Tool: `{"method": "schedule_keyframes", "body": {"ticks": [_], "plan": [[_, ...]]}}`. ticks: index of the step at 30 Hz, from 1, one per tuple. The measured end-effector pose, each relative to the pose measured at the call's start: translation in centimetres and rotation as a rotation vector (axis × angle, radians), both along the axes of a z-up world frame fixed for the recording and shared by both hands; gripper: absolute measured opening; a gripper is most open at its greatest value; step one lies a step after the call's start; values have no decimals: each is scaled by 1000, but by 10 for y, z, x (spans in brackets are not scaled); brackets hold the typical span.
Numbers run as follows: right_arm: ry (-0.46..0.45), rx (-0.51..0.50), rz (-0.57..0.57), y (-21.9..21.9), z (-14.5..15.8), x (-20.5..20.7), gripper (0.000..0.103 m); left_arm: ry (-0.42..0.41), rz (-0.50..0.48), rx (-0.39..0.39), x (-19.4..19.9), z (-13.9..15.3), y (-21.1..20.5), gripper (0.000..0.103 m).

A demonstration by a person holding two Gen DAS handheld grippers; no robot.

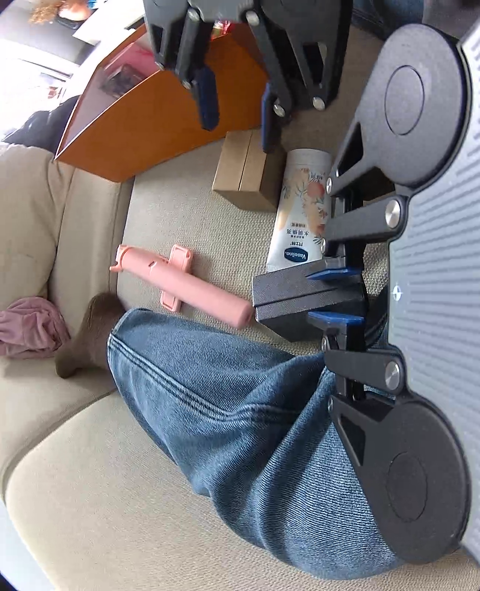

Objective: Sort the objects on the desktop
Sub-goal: 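Grasp the black case with the left gripper while the right grasps the brown cardboard box, then carry the black case and cardboard box into the orange box with both grippers and release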

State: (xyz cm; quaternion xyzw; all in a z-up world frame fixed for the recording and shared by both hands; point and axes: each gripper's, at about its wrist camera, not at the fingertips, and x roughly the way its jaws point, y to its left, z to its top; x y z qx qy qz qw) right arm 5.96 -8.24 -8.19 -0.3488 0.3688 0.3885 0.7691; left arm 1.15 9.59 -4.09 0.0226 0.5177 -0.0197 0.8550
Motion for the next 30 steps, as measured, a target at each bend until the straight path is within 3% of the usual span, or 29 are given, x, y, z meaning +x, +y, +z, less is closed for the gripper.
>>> {"method": "schedule_keyframes", "body": {"ticks": [6,11,15,19,23,26,29,30], "plan": [[35,-20,-40,11,-14,14,62,-9,39,-10,1,4,16,21],[115,-30,-68,21,-26,27,57,-5,68,-41,5,4,28,21],[140,27,-84,22,-24,29,51,4,86,-83,6,4,35,21],[143,149,-115,23,-12,31,51,5,99,-108,6,4,39,21],[224,253,-64,30,-6,24,51,10,125,-143,8,5,43,21],[257,265,-46,33,-9,18,50,11,149,-172,8,6,46,21],[317,291,-63,29,-11,18,51,16,166,-213,10,6,48,28],[336,302,-70,27,-12,18,51,18,163,-225,10,6,47,34]]}}
